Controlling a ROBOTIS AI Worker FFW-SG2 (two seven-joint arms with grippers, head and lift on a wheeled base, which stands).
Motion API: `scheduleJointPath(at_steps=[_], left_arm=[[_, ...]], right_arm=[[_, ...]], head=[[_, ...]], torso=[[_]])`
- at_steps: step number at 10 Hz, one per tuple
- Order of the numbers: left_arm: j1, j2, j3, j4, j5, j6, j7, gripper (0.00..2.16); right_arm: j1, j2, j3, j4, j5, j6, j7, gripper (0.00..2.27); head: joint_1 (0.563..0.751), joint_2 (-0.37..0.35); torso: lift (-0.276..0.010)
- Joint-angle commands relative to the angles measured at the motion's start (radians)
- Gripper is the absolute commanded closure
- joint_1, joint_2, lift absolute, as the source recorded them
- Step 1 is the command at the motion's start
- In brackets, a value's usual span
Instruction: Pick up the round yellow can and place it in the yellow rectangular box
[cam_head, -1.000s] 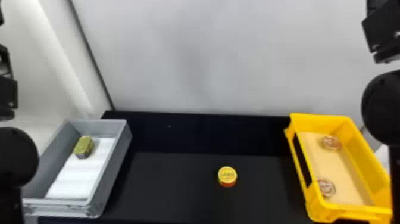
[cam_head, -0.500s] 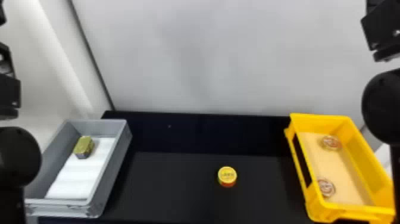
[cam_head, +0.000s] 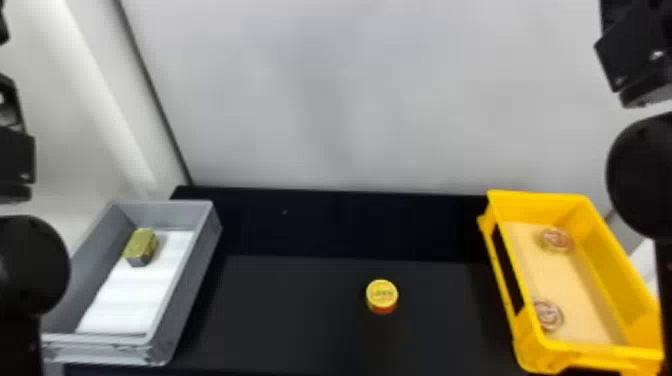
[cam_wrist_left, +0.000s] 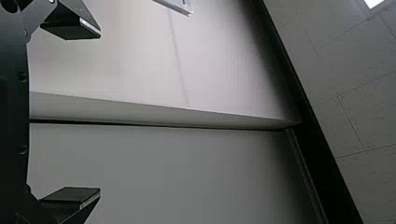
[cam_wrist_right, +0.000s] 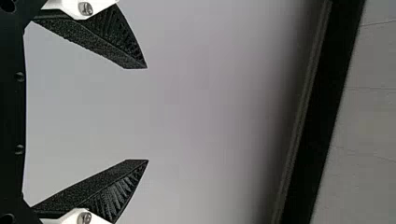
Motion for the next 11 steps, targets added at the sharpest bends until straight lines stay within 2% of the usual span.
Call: scheduleJointPath(at_steps=[1,2,3,6,8,9,10,11], left_arm=[[0.0,0.001,-0.001,0.0,0.002,-0.003,0.0,0.09],[0.002,0.001,0.001,0.002,0.004,-0.003,0.0,0.09],[0.002,0.003,0.001,0.002,0.004,-0.003,0.0,0.09],[0.008,0.003,0.004,0.002,0.009,-0.003,0.0,0.09],[0.007,0.001,0.001,0.002,0.01,-0.003,0.0,0.09],[0.008,0.001,0.001,0.002,0.01,-0.003,0.0,0.09],[0.007,0.0,-0.001,0.002,0.012,-0.003,0.0,0.09],[0.007,0.0,-0.006,0.002,0.01,-0.002,0.0,0.09]], right_arm=[[-0.033,0.028,-0.046,0.018,-0.166,0.225,-0.002,0.05],[-0.079,0.052,-0.083,0.038,-0.258,0.384,0.004,0.05],[-0.116,0.066,-0.097,0.062,-0.304,0.51,0.01,0.05],[-0.153,0.06,-0.109,0.192,-0.487,0.717,0.041,0.07],[-0.196,0.042,-0.082,0.315,-0.493,0.868,0.21,0.08],[-0.194,0.026,-0.042,0.386,-0.444,0.874,0.356,0.11],[-0.181,0.025,-0.022,0.426,-0.413,0.883,0.418,0.12],[-0.164,0.031,0.006,0.455,-0.293,0.891,0.537,0.12]], head=[[0.694,0.054],[0.694,0.054],[0.694,0.054],[0.694,0.054],[0.694,0.054],[0.694,0.054],[0.694,0.054],[0.694,0.054]], torso=[[-0.003],[-0.003],[-0.003],[-0.003],[-0.003],[-0.003],[-0.003],[-0.003]])
